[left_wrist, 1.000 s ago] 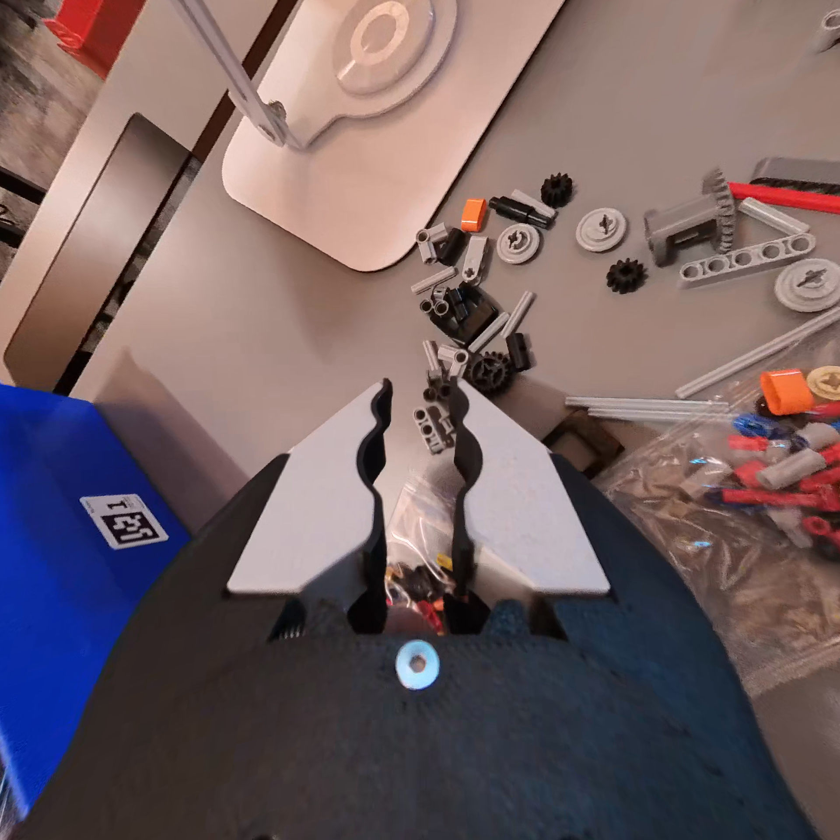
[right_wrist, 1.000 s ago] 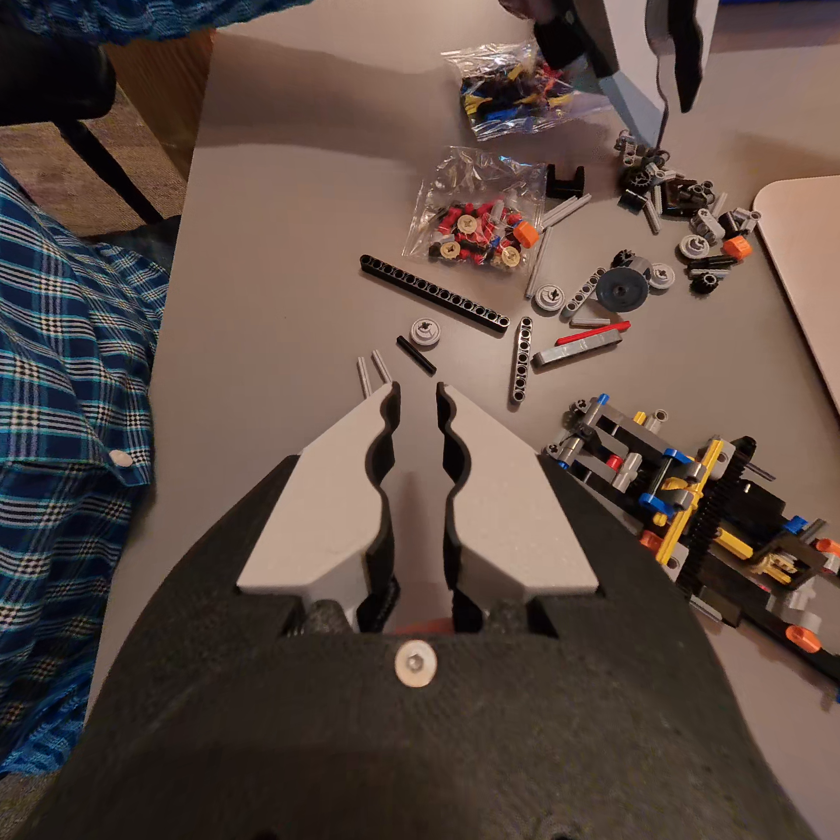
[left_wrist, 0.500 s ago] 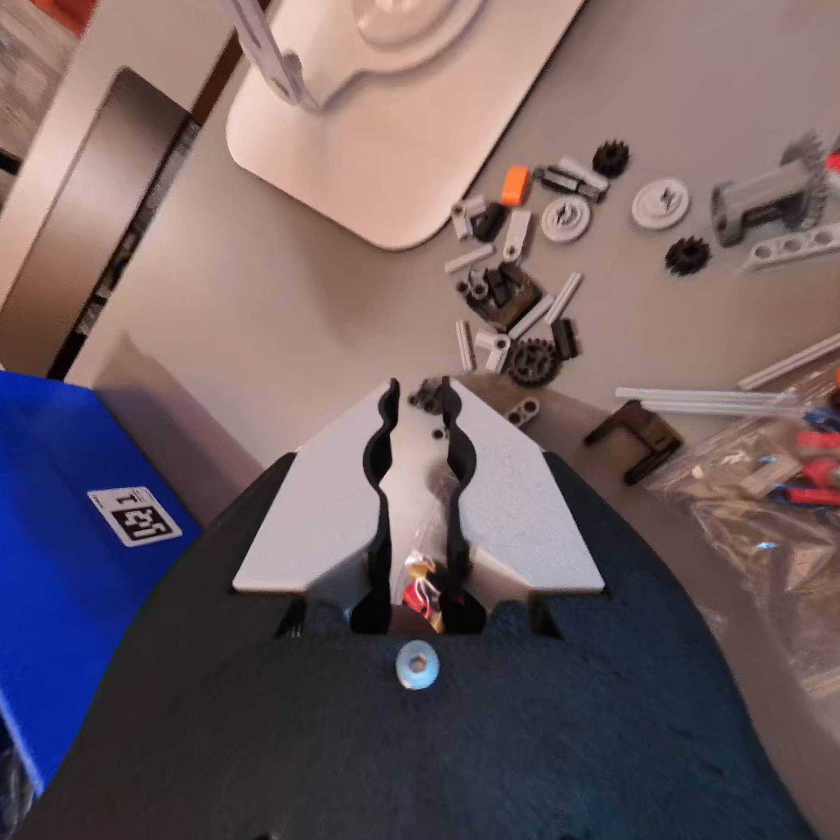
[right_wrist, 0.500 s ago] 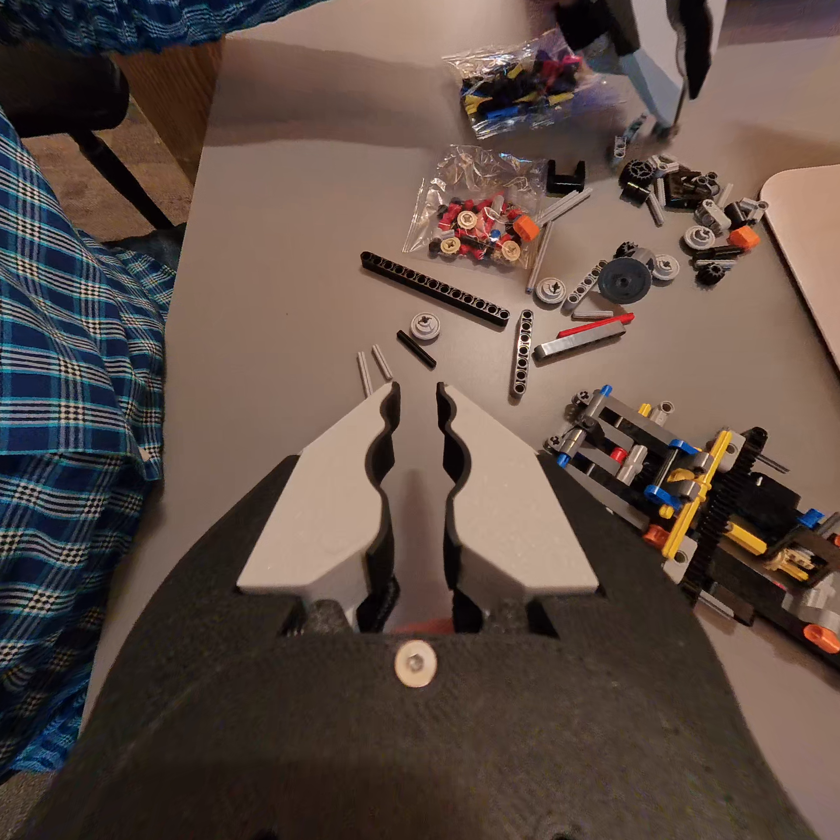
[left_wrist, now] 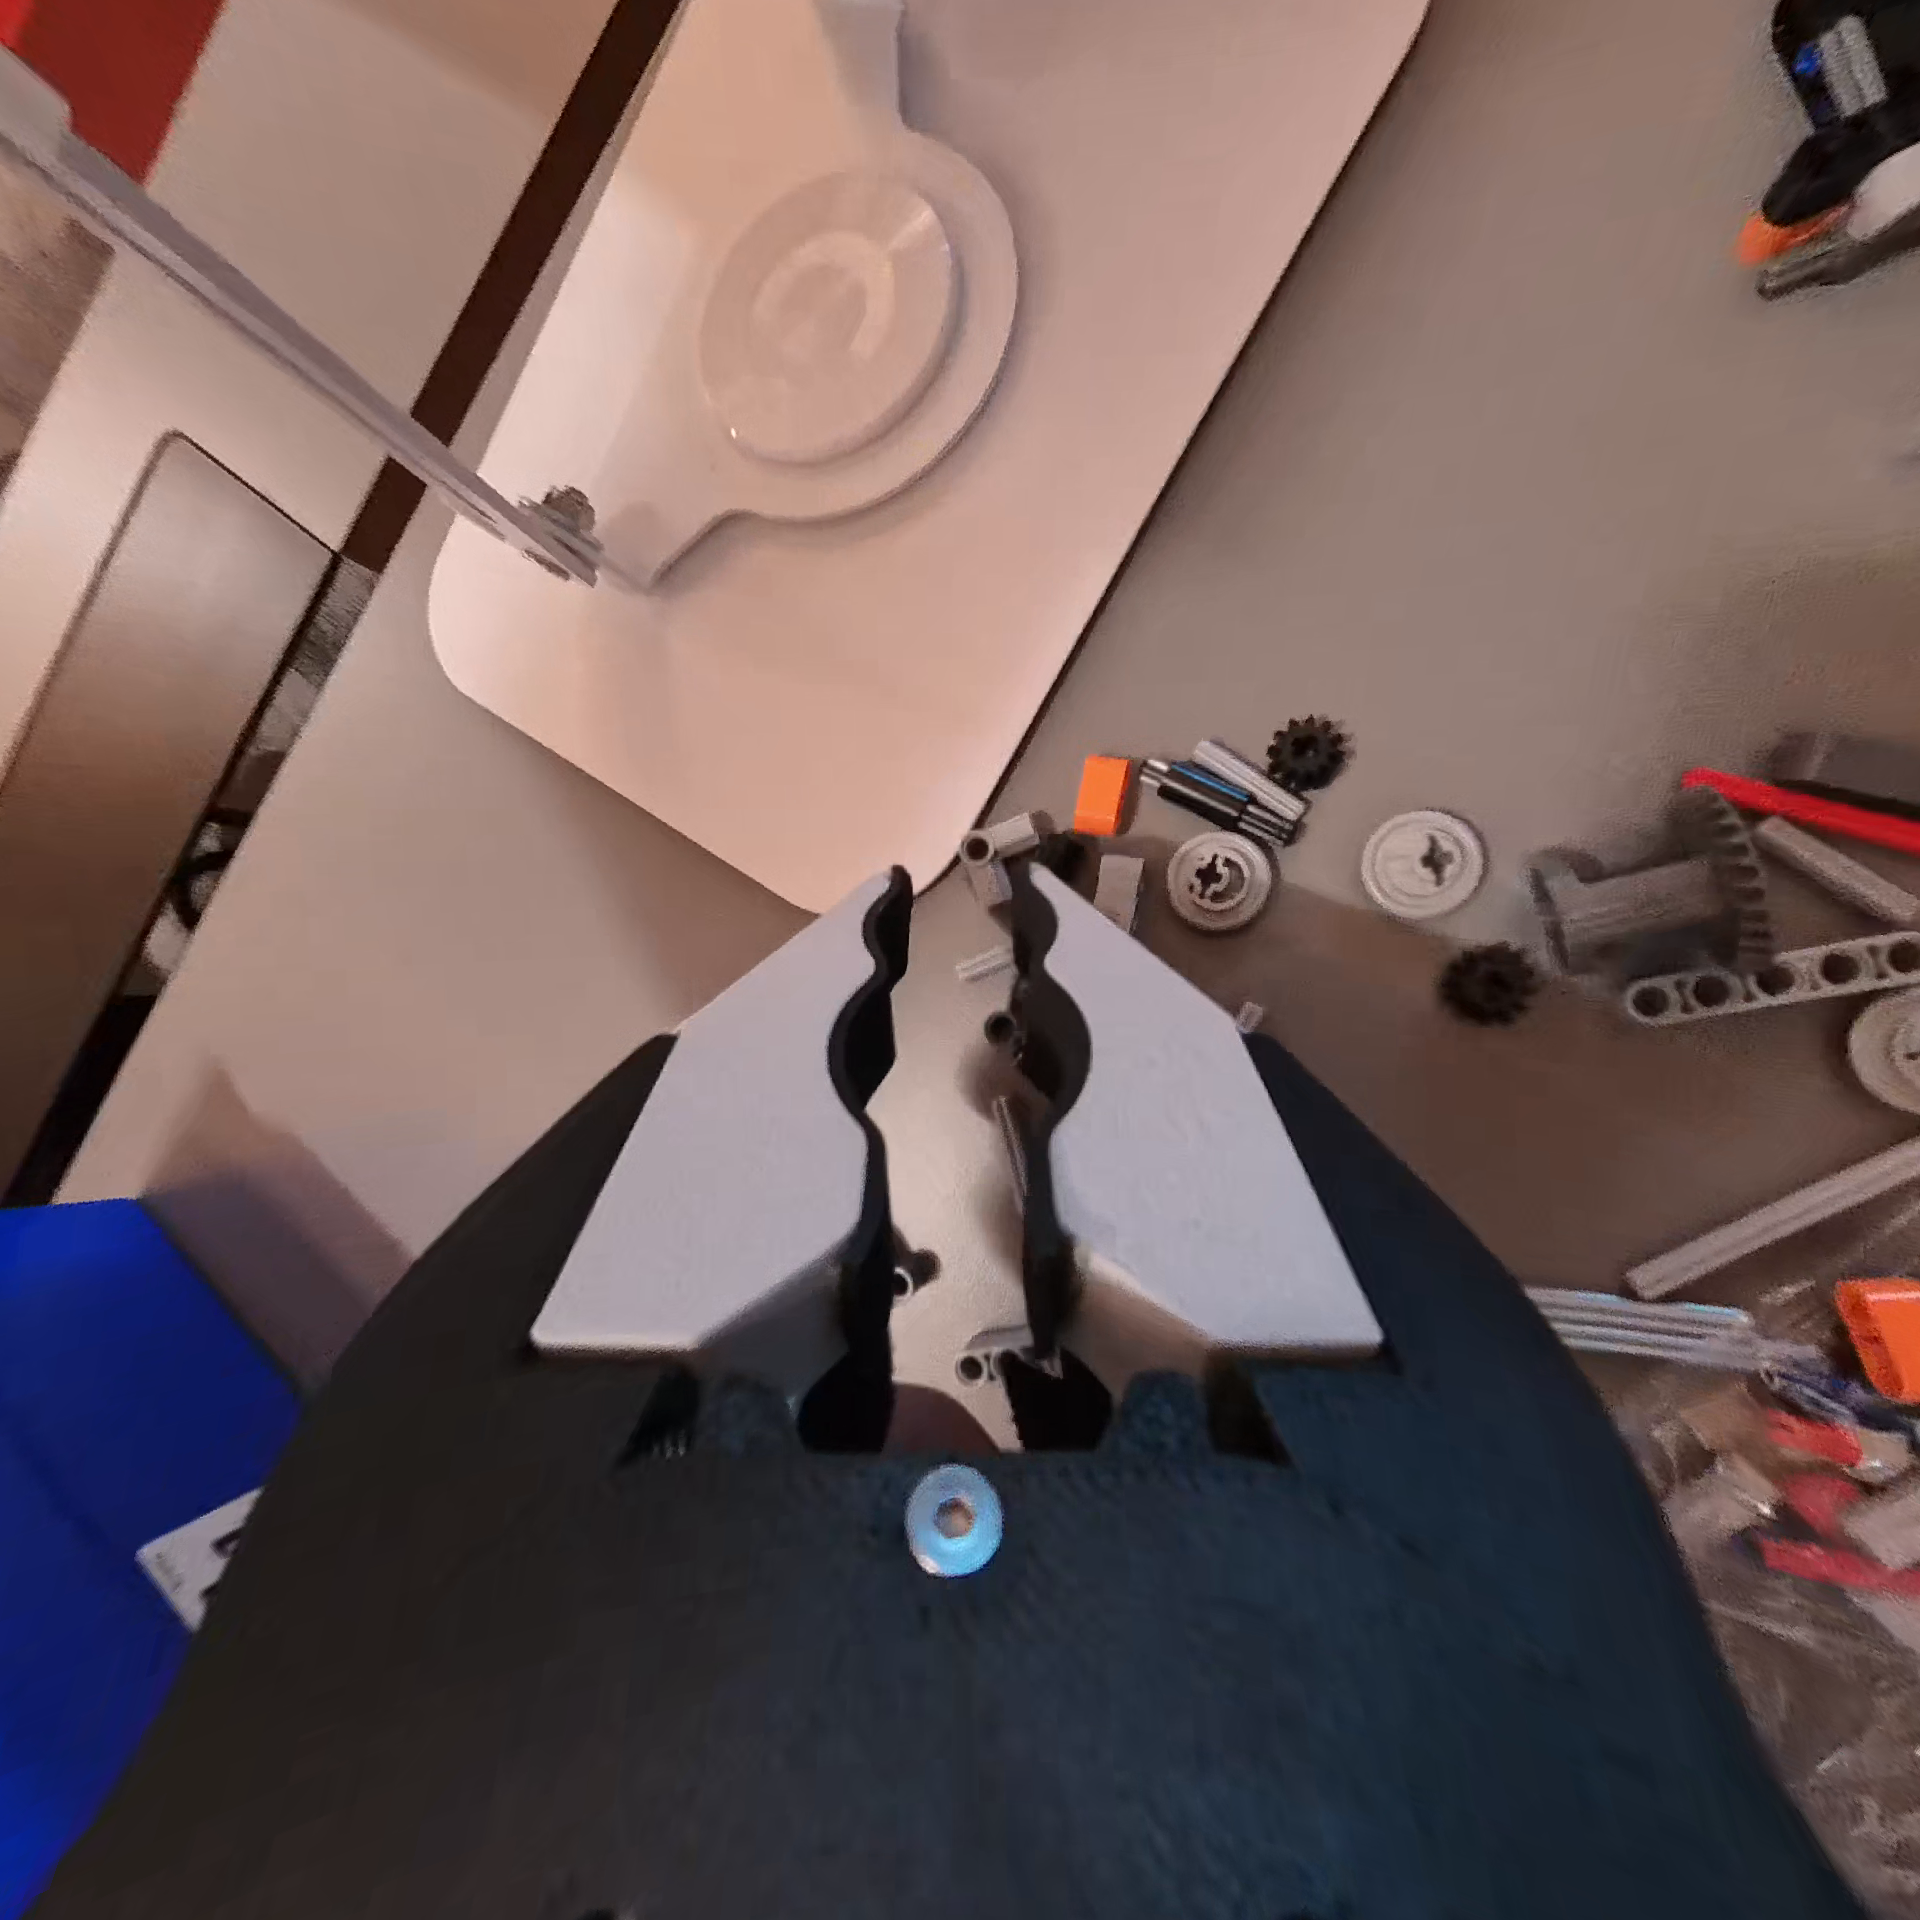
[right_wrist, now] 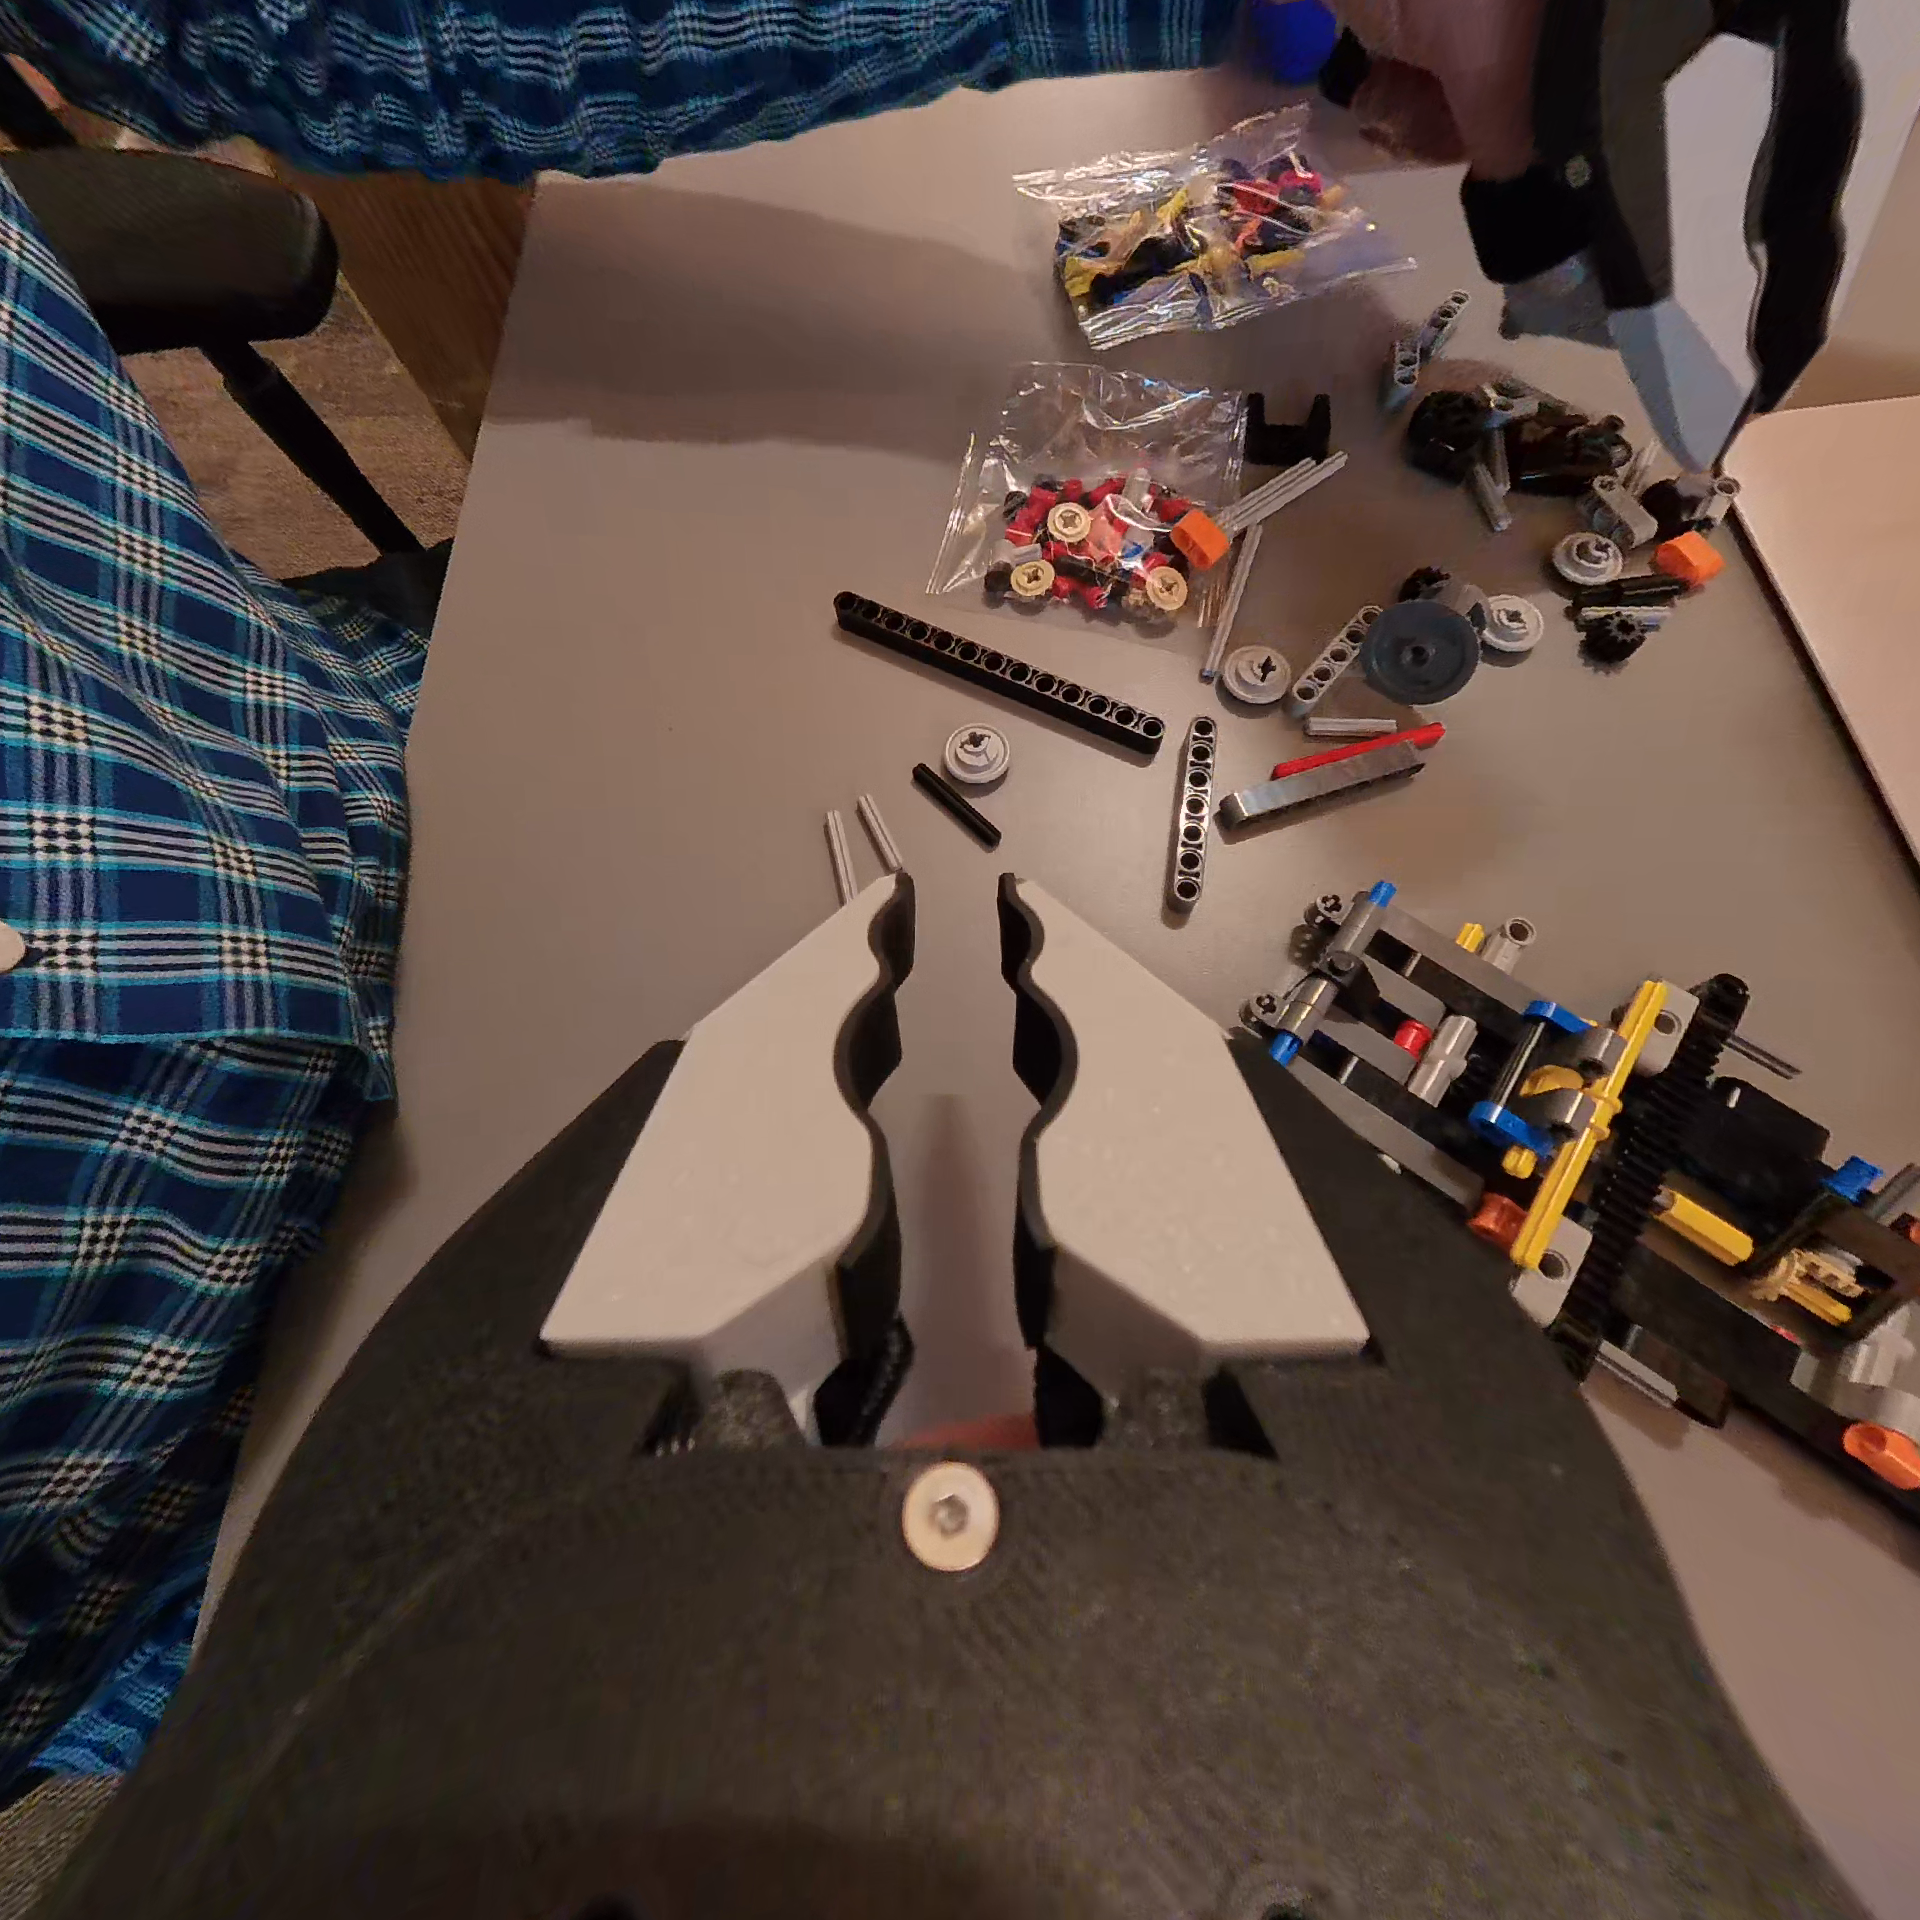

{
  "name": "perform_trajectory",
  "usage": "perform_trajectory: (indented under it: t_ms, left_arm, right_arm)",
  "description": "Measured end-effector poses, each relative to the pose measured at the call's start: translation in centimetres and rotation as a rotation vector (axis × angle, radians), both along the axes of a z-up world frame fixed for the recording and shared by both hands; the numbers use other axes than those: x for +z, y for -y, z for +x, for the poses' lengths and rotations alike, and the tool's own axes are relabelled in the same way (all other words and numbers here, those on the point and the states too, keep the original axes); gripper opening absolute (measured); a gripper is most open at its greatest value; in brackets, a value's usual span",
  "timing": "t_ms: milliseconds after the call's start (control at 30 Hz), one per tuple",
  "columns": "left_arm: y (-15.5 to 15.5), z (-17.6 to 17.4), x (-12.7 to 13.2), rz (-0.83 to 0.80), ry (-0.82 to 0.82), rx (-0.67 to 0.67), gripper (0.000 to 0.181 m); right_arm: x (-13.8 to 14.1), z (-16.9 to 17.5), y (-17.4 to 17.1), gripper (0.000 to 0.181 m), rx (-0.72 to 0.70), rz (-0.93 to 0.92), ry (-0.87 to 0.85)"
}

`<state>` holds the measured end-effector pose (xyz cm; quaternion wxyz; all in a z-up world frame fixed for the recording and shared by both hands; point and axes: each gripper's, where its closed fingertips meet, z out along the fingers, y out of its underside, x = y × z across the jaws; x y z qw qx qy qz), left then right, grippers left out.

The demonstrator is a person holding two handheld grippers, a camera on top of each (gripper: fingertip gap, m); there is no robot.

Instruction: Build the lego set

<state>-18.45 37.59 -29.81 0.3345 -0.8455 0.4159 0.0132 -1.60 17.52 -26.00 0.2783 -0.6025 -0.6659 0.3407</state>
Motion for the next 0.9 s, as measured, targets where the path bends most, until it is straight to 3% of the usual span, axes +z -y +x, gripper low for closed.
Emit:
perform_trajectory:
  t_ms: [200,333,533,900]
  left_arm:
    - [-0.2,0.0,-1.4,-0.082,0.073,0.055,0.016]
    - [0.0,0.4,-1.6,-0.085,0.085,0.055,0.006]
    - [-0.2,0.6,-1.4,-0.053,0.088,0.059,0.005]
    - [1.3,-0.5,3.1,0.087,0.189,0.099,0.005]
  right_arm:
    - [0.1,0.2,-0.2,0.014,-0.003,-0.008,-0.016]
    - [0.3,0.3,-0.3,0.014,-0.002,-0.011,-0.028]
    - [0.5,0.4,-0.2,0.014,-0.002,-0.006,-0.032]
    - [1.0,0.7,-0.1,0.014,-0.015,0.012,-0.038]
